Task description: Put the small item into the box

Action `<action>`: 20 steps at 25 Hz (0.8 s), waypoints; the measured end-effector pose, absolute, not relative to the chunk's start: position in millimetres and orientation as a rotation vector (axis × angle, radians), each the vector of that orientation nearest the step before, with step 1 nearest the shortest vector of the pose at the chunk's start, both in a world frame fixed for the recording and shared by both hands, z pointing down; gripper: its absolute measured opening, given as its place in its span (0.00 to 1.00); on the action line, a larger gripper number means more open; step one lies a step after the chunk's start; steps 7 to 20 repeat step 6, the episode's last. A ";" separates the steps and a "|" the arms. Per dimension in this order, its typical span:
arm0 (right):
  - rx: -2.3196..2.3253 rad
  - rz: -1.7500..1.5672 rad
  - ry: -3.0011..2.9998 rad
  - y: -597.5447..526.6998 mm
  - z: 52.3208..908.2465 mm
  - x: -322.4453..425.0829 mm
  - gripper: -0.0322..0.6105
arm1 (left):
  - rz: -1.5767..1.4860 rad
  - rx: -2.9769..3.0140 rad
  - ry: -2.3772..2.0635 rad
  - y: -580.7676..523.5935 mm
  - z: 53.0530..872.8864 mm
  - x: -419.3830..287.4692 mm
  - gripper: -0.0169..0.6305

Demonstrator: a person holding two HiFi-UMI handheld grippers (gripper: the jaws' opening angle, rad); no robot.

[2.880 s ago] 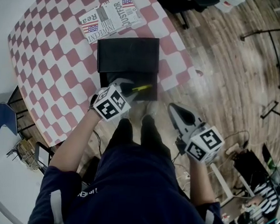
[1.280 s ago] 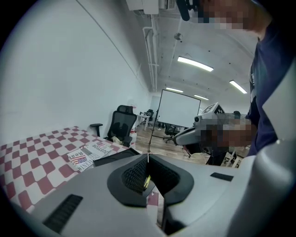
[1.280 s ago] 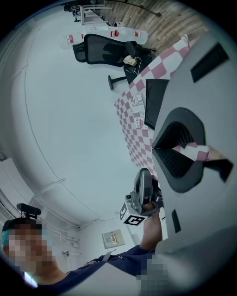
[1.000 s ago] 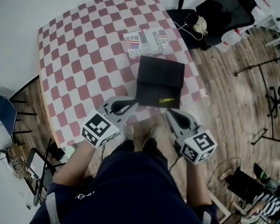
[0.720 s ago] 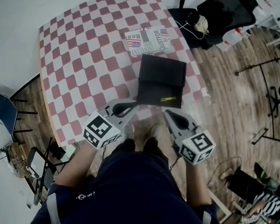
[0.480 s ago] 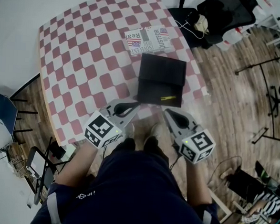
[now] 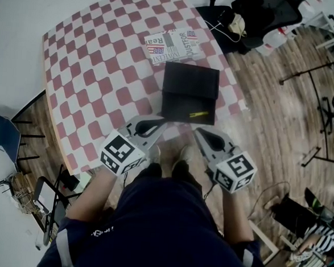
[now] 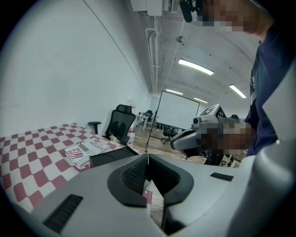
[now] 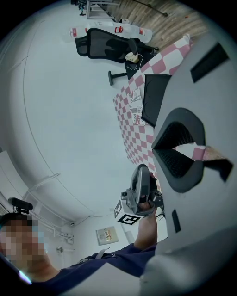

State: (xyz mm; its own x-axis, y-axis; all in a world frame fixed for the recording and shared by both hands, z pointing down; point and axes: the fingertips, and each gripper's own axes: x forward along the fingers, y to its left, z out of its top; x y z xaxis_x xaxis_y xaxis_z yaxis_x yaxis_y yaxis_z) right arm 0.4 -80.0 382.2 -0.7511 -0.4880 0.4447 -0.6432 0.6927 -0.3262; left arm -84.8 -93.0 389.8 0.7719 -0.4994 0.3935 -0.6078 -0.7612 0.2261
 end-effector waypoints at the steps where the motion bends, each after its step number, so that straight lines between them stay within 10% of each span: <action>1: 0.889 0.676 -2.580 -80.4 382.2 0.2 0.07 | 0.444 2.625 -0.847 -93.6 389.4 -84.5 0.08; 20: 0.886 0.674 -2.583 -82.7 382.0 -1.5 0.08 | 0.453 2.623 -0.845 -95.2 391.5 -85.8 0.08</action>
